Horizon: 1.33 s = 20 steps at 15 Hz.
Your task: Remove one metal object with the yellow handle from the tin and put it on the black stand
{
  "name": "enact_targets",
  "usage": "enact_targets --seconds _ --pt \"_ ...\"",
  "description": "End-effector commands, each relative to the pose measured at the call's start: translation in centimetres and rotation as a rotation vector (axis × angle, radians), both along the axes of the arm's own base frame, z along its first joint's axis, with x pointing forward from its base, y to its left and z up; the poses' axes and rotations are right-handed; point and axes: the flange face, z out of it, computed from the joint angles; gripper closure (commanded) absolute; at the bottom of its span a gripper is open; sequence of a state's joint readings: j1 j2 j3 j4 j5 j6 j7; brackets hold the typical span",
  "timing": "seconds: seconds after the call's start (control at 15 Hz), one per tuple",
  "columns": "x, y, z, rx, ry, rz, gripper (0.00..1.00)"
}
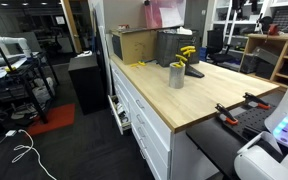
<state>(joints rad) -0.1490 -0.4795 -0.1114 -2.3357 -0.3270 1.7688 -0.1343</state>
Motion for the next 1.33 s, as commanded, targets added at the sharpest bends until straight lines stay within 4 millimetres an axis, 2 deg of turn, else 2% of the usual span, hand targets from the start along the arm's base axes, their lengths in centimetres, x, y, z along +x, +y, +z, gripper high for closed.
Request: enact_targets --seconds 0.0,0.53,0.93,1.13,1.27 --pt "1.4 1.4 0.7 -0.02 -0.001 0.029 0.0" --pt "6.7 7.4 3.4 -0.106 -0.02 0.186 0.0" --pt "13.8 10.0 4.3 -0.127 -0.025 0.276 0.0" --pt "17.5 12.3 3.8 -0.113 -0.03 0.334 0.0" --pt "19.1 14.3 3.3 -0.106 -0.025 0.393 0.0"
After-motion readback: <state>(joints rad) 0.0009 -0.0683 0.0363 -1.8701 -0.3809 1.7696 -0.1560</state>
